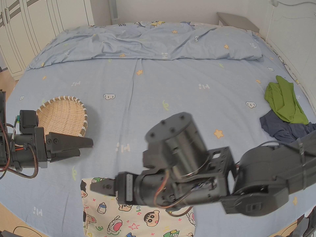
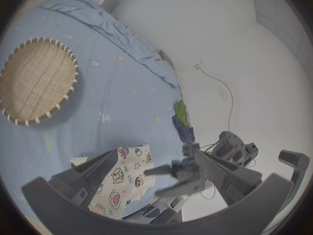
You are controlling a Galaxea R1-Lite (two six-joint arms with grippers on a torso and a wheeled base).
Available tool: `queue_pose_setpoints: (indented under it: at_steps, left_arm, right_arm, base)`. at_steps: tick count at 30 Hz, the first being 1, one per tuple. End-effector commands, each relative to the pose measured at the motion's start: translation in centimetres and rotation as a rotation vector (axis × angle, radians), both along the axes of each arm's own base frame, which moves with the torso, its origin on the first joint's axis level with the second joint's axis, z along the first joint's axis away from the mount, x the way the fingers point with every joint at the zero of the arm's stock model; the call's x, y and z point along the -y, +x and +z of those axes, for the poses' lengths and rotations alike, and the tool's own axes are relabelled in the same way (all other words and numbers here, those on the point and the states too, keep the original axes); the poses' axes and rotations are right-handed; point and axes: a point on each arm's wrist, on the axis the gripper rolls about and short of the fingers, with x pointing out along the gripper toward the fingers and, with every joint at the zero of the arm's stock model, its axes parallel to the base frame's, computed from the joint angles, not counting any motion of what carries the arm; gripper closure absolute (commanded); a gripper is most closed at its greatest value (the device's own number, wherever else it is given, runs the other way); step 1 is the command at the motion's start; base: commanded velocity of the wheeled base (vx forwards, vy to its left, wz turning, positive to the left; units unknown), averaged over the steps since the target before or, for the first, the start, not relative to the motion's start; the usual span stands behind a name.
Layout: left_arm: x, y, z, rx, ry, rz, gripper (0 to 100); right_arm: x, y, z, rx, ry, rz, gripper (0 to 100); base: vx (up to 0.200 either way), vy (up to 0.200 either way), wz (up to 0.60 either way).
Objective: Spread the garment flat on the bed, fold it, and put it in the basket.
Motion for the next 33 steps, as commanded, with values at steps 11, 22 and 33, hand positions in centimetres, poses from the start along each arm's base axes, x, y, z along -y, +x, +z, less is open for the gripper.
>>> queue_pose_setpoints:
  at_steps: [11,22,33]
  left_arm:
    - [-1.4,-3.0,-10.4,-0.386,0.006,-0.060,0]
    - [0.1,-1.9,-12.3,-0.417,-0.045,-0.218,0]
    - [-0.6,-3.3,-14.7,-0.405,0.110,-0.184,0]
  right_arm:
    - [23.3,0.9,5.4,0.053,0.175,-0.320,0]
    - [25.9,-3.2,4.4,0.056,0.173,-0.348,0]
    - [26.1,-3.1,3.9,0.046,0.152,-0.359,0]
  base:
    - [0.000,0.000,0.00]
    - [0.000,0.000,0.00]
    - [0.000,0.000,0.00]
